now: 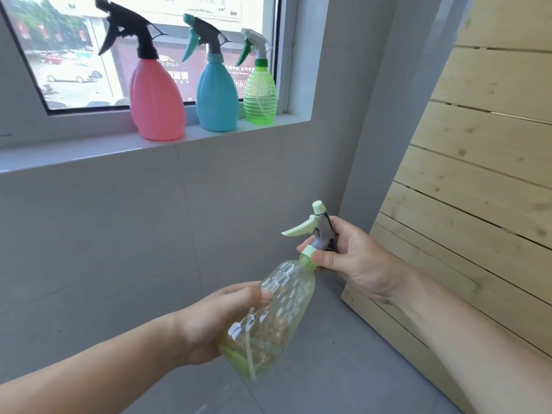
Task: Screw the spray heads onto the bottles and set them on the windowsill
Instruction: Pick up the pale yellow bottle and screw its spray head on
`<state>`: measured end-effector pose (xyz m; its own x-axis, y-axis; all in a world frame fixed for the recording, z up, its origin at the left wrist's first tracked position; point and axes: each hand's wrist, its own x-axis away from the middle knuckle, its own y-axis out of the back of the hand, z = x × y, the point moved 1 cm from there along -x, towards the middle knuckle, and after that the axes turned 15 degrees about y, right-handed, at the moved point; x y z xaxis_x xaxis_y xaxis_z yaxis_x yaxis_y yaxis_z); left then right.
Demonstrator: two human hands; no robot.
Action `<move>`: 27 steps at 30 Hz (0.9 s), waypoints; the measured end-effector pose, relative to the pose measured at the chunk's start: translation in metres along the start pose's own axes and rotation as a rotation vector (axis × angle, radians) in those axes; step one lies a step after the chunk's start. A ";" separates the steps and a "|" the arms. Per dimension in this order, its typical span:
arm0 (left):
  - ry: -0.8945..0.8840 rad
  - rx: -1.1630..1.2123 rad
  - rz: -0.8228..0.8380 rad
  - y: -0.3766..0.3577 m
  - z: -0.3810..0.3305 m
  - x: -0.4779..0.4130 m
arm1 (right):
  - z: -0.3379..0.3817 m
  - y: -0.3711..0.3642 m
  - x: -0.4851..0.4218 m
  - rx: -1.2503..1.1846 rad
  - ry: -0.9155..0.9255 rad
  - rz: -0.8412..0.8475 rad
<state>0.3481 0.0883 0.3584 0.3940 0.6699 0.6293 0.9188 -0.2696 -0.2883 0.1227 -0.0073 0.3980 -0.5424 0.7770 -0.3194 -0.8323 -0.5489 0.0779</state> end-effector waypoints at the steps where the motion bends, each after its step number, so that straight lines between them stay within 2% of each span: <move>1: -0.008 -0.008 -0.002 0.000 -0.001 0.000 | 0.000 0.001 0.000 0.005 0.006 0.000; 5: -0.006 0.010 0.025 -0.001 -0.001 -0.001 | -0.001 0.002 0.000 -0.035 0.007 0.013; 10: 0.082 0.057 0.068 0.000 0.006 -0.003 | 0.005 0.003 -0.001 -0.174 -0.053 0.041; 17: -0.108 -0.145 -0.118 -0.002 -0.004 -0.002 | -0.008 -0.014 -0.004 0.157 -0.099 -0.111; 23: -0.186 -0.300 -0.269 -0.003 -0.010 -0.002 | -0.003 -0.008 -0.005 -0.025 -0.098 -0.119; 27: -0.305 -0.436 -0.449 -0.005 -0.006 -0.004 | -0.007 -0.015 -0.009 0.057 -0.049 -0.207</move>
<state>0.3419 0.0824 0.3617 0.0086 0.9289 0.3703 0.9420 -0.1318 0.3087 0.1408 -0.0082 0.3929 -0.3633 0.8860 -0.2881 -0.9307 -0.3590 0.0695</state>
